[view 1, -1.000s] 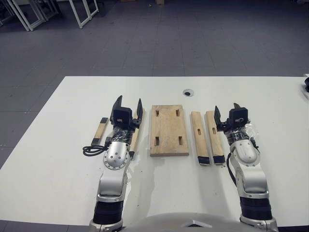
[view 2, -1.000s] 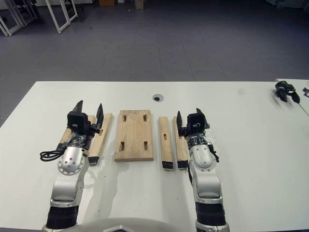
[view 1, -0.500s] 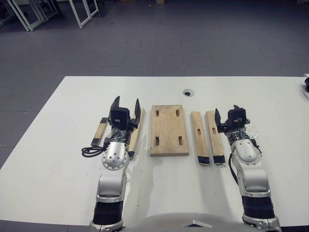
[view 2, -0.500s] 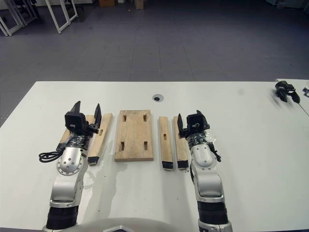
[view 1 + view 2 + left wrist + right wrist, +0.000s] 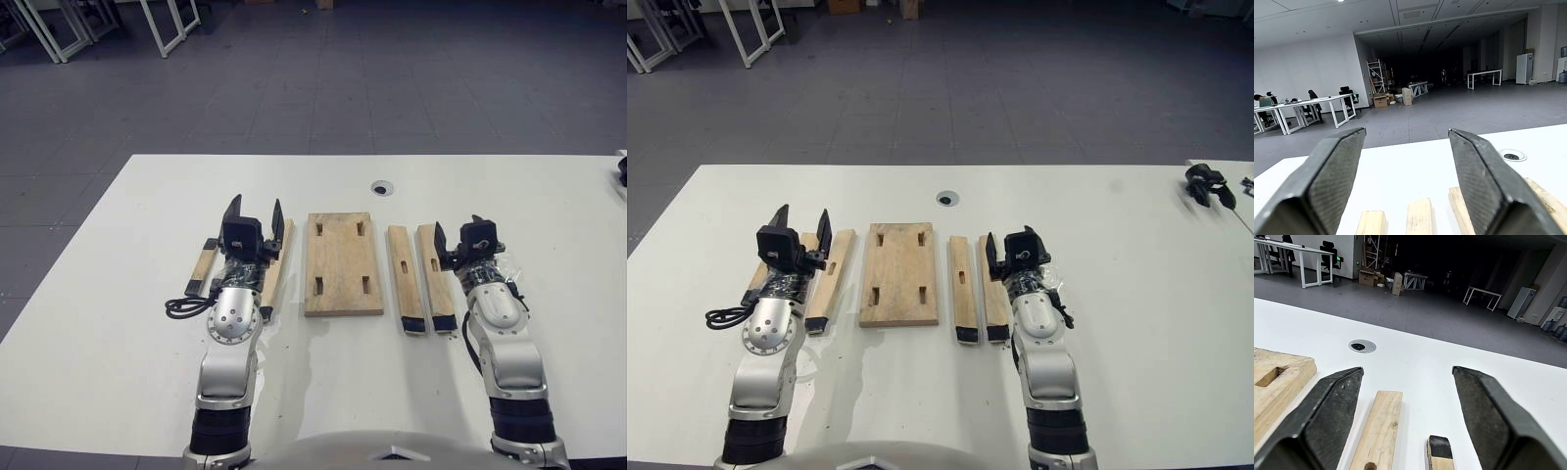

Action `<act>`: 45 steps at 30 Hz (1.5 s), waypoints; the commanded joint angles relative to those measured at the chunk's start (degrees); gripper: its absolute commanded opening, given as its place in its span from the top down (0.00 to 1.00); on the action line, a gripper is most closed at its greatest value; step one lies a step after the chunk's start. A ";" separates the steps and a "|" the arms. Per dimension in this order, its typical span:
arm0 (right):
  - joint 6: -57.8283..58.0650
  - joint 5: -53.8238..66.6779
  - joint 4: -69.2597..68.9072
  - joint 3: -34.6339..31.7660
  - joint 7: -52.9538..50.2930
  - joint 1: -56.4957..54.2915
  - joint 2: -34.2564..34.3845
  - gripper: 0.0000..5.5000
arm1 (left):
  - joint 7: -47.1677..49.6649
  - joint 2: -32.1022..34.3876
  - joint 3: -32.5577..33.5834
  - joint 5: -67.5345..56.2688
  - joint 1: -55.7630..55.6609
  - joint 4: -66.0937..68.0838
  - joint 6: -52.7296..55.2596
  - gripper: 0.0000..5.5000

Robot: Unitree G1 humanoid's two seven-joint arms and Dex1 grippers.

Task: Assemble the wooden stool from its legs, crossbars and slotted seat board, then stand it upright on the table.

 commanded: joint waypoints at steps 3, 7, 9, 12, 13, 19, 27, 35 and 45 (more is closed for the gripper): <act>0.46 0.19 0.49 -0.59 -0.22 -0.05 -0.12 0.39 | 0.63 -0.02 0.37 0.07 -0.54 0.59 -0.34 0.43; 0.60 0.23 0.56 -0.87 -0.30 -0.46 -0.15 0.39 | 0.64 -0.11 0.36 0.03 -0.65 0.72 -0.23 0.43; 0.62 0.27 0.77 -1.14 -0.35 -0.70 -0.24 0.39 | 0.68 -0.13 0.40 0.04 -0.64 0.78 -0.24 0.43; 0.49 0.32 0.93 -1.27 -0.43 -0.78 -0.19 0.39 | 0.71 -0.25 0.21 0.11 -0.38 0.66 -0.48 0.43; 0.46 0.33 0.90 -1.24 -0.42 -0.79 -0.13 0.39 | 0.69 -0.25 0.19 0.11 -0.36 0.63 -0.53 0.43; 1.46 0.94 0.29 -1.68 -0.07 -0.12 -0.01 0.39 | 0.53 -0.15 0.15 0.09 -0.36 0.53 -0.71 0.43; 6.52 3.60 -3.30 -6.38 5.07 10.22 -5.10 0.39 | 0.73 -0.27 0.30 0.09 1.31 -0.01 -0.78 0.43; 14.86 5.38 -2.34 -6.42 7.51 14.06 -5.71 0.47 | 0.50 -0.11 0.44 -0.02 1.74 -0.11 -0.51 0.43; 22.45 12.65 -1.92 -9.54 7.74 13.56 -1.99 0.76 | 0.26 -0.14 0.95 -0.64 1.58 0.06 -0.38 0.43</act>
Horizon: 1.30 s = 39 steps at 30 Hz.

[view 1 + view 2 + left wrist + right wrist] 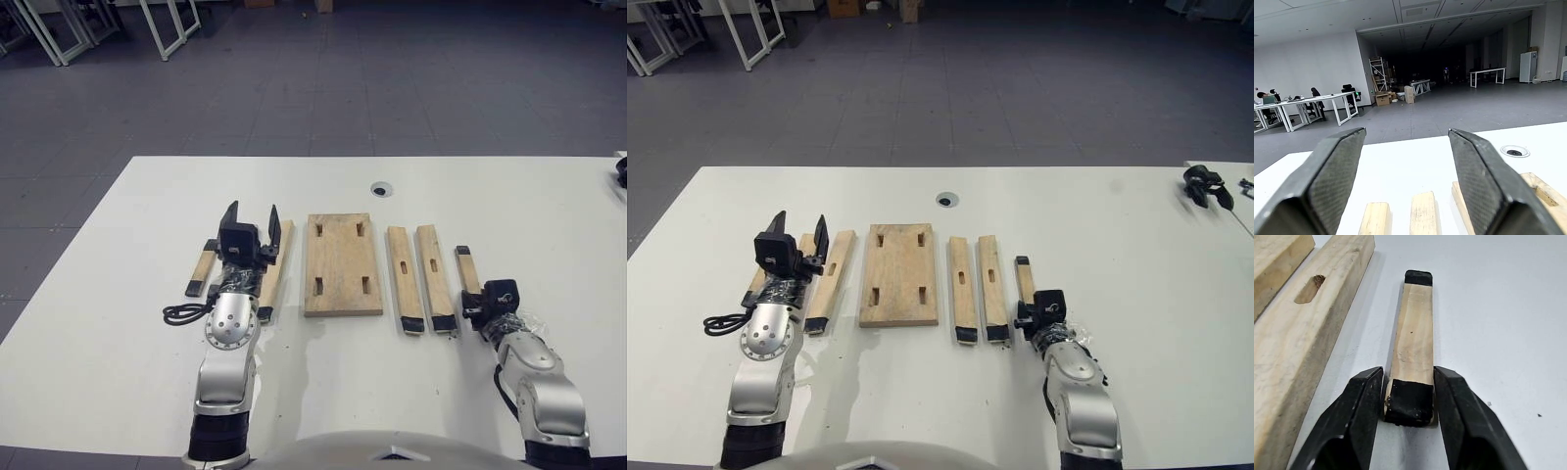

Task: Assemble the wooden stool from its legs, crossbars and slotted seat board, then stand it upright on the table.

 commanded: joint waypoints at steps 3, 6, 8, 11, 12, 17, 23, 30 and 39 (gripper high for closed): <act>0.95 3.31 1.20 -2.11 -1.00 -2.61 1.84 0.77 | -1.91 -1.31 0.61 -5.65 -0.86 -1.62 3.20 0.43; -7.16 0.32 -2.59 0.31 1.12 -8.76 -3.30 0.77 | -6.57 -5.20 2.36 -25.33 -2.80 -6.23 14.21 0.43; -9.89 -0.04 -4.01 2.43 4.41 -11.45 -5.97 0.77 | -7.16 -6.53 3.30 -36.48 -3.64 -8.26 21.91 0.43; -13.24 1.81 -6.72 6.93 11.65 -14.39 -9.48 0.77 | -4.40 -7.67 6.06 -51.50 -4.91 -9.83 30.79 0.43; -14.27 2.30 -7.36 8.32 13.83 -15.29 -10.43 0.77 | -3.39 -7.66 6.87 -56.24 -5.55 -10.03 33.00 0.43; -21.47 3.60 -10.35 12.70 22.60 -18.05 -14.25 0.77 | 2.25 -6.87 8.43 -73.62 -7.92 -10.27 38.25 0.43; -25.80 4.04 -12.37 17.58 28.46 -15.56 -16.90 0.77 | 4.69 -4.79 6.63 -80.35 -8.23 -11.24 38.35 0.43; -26.66 3.67 -12.92 18.50 28.99 -14.48 -17.46 0.77 | 5.68 -2.93 7.59 -80.59 -8.12 -9.69 35.48 0.57; -26.48 3.14 -13.09 18.63 28.32 -14.52 -17.39 0.77 | 4.72 0.20 7.30 -82.27 -6.82 -8.30 35.42 0.84</act>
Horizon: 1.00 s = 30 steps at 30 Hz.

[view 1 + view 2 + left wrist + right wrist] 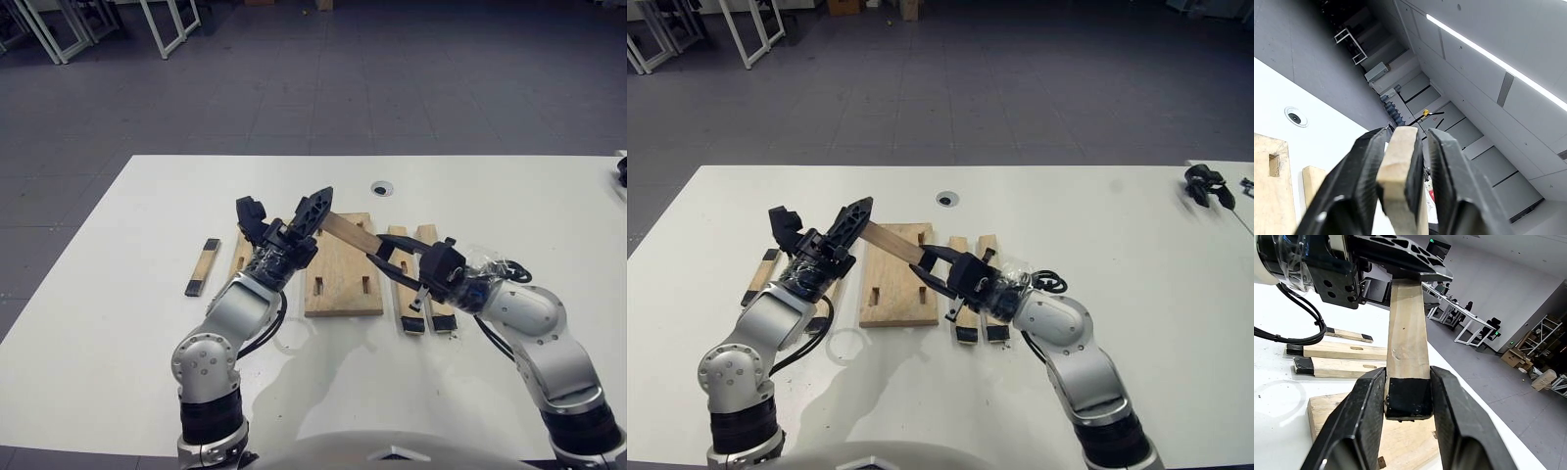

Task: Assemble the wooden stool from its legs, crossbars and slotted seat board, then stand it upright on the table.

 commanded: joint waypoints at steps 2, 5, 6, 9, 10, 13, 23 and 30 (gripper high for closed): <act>-0.18 -0.35 -0.46 -0.04 -0.56 0.01 -0.39 0.77 | -0.20 1.69 -0.79 -0.99 1.29 0.89 0.61 0.89; 0.69 -0.05 -0.49 -0.27 -0.78 -0.26 -0.24 0.77 | 0.10 2.20 -0.52 -1.66 1.60 1.36 0.17 0.90; 0.98 -0.08 -0.45 -0.30 -0.80 -0.37 -0.31 0.70 | 0.32 2.29 -0.31 -1.82 1.55 1.53 -0.06 0.91; 0.09 -3.77 1.83 0.39 0.00 0.67 -3.43 0.61 | 1.89 3.38 3.07 -2.48 -0.32 2.23 -2.07 0.92; -0.79 -5.83 3.14 0.74 0.23 1.58 -5.00 0.57 | 2.66 4.51 5.24 -2.04 -1.19 2.47 -3.21 0.92; -2.64 -10.21 6.46 0.89 -0.60 3.35 -7.69 0.54 | 4.66 13.11 10.50 11.94 -1.87 2.91 -7.36 0.92; -2.78 -13.16 9.48 0.05 -2.43 3.95 -7.71 0.54 | -0.62 16.67 4.96 42.12 6.98 7.92 -17.13 0.92; -2.77 -13.21 8.89 0.02 -2.13 5.07 -8.16 0.54 | -4.86 14.87 6.10 48.21 5.90 14.95 -23.29 0.92</act>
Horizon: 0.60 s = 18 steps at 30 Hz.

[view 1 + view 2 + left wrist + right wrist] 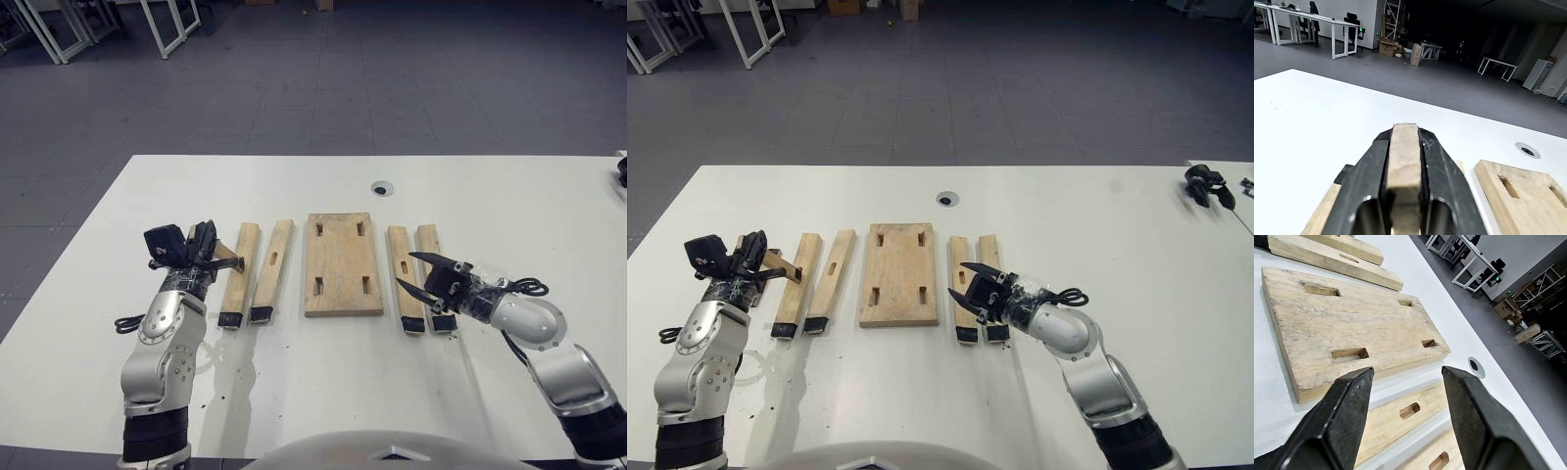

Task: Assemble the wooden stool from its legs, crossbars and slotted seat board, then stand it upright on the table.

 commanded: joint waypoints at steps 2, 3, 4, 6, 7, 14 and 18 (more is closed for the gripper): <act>-0.50 -0.75 -0.42 -0.46 0.20 1.14 -1.01 0.54 | -2.66 -0.65 0.29 2.62 -2.13 3.50 -1.60 0.92; -0.60 -0.85 -0.35 -0.46 0.18 1.29 -1.01 0.54 | -3.26 -0.79 -0.05 2.97 -2.35 4.24 -1.51 0.92; -0.64 -0.97 -0.28 -0.44 0.20 1.36 -1.02 0.54 | -4.05 -0.81 -0.54 3.33 -2.44 5.26 -1.15 0.92; -0.55 -1.16 -0.31 -0.47 0.33 1.40 -1.07 0.54 | -5.34 -0.94 -1.17 3.71 -2.22 6.77 -0.25 0.92; -0.53 -1.20 -0.33 -0.52 0.41 1.43 -1.11 0.54 | -5.81 -0.97 -1.46 4.02 -2.00 7.29 0.06 0.92; -0.33 -1.24 0.04 -0.83 0.23 1.13 -1.05 0.54 | -5.61 2.89 -5.06 10.36 -3.65 11.85 9.03 0.92; 0.08 -1.29 -0.37 -0.85 -0.19 1.39 -0.73 0.54 | -4.95 2.41 -4.36 8.85 -7.73 9.79 14.10 0.92</act>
